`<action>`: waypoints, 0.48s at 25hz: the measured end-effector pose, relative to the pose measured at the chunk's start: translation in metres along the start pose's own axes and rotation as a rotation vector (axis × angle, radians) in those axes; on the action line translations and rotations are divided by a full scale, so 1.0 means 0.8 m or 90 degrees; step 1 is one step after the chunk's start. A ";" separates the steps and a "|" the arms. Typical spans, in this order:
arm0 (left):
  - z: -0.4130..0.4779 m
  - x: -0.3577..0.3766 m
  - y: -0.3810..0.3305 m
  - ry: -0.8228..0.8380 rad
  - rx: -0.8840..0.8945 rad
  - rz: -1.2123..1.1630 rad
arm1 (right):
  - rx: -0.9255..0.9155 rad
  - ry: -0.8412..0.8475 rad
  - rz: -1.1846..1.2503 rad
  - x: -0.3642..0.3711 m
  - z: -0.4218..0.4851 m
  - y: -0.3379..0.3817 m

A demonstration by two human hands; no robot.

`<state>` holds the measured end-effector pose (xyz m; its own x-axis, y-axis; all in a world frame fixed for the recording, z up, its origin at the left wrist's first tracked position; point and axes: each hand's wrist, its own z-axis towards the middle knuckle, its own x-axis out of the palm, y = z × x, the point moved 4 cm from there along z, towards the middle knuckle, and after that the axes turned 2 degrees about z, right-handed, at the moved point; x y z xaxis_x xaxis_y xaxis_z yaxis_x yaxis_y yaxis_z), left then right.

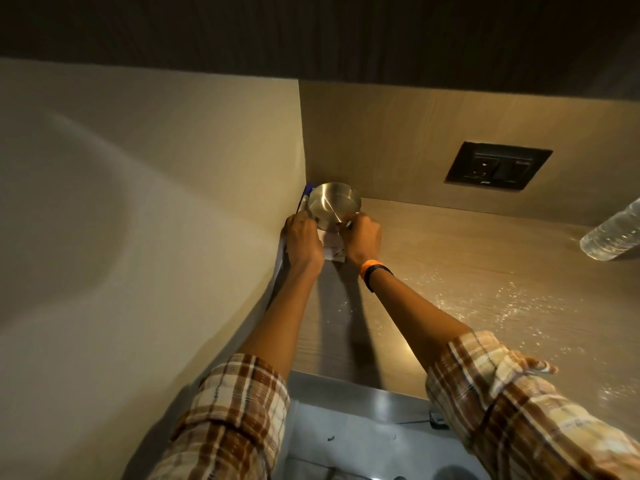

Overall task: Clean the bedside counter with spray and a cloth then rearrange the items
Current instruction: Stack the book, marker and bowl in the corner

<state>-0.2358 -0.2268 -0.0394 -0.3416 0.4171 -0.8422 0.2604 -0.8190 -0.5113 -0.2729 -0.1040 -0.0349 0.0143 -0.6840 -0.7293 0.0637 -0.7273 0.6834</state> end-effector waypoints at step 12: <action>-0.082 0.049 -0.088 0.019 0.282 0.136 | -0.151 -0.053 -0.265 -0.110 -0.030 -0.134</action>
<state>-0.2085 -0.1268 -0.0473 -0.2943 0.2271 -0.9283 -0.0890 -0.9737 -0.2099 -0.2569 0.0357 -0.0445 -0.1402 -0.3467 -0.9274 0.2727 -0.9140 0.3004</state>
